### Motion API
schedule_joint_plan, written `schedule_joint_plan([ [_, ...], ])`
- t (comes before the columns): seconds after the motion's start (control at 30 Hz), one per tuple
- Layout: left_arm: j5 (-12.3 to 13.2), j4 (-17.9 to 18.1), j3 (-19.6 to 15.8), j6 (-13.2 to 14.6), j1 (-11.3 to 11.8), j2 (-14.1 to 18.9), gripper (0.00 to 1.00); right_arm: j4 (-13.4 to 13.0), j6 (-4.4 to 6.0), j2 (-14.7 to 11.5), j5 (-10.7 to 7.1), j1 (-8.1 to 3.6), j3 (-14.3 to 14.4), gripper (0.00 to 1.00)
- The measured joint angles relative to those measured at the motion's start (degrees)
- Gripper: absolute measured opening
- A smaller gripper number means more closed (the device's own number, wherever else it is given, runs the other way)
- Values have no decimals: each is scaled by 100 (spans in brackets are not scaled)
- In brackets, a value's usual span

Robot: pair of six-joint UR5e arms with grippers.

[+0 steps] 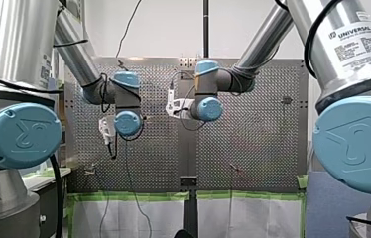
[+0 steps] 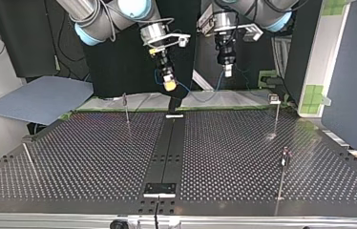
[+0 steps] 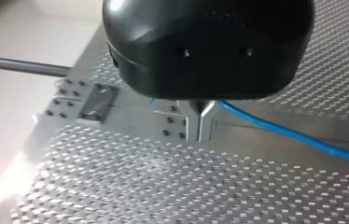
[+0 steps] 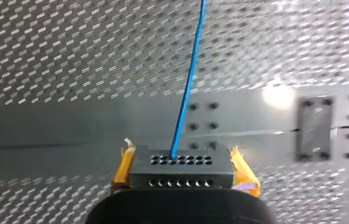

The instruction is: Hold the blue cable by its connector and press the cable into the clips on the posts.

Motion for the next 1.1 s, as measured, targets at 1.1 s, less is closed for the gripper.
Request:
schedule_joint_plan([
  [1.1, -344, -1607, 1131, -366, 544, 1608, 2, 353, 138, -622, -302, -162, -705, 0],
])
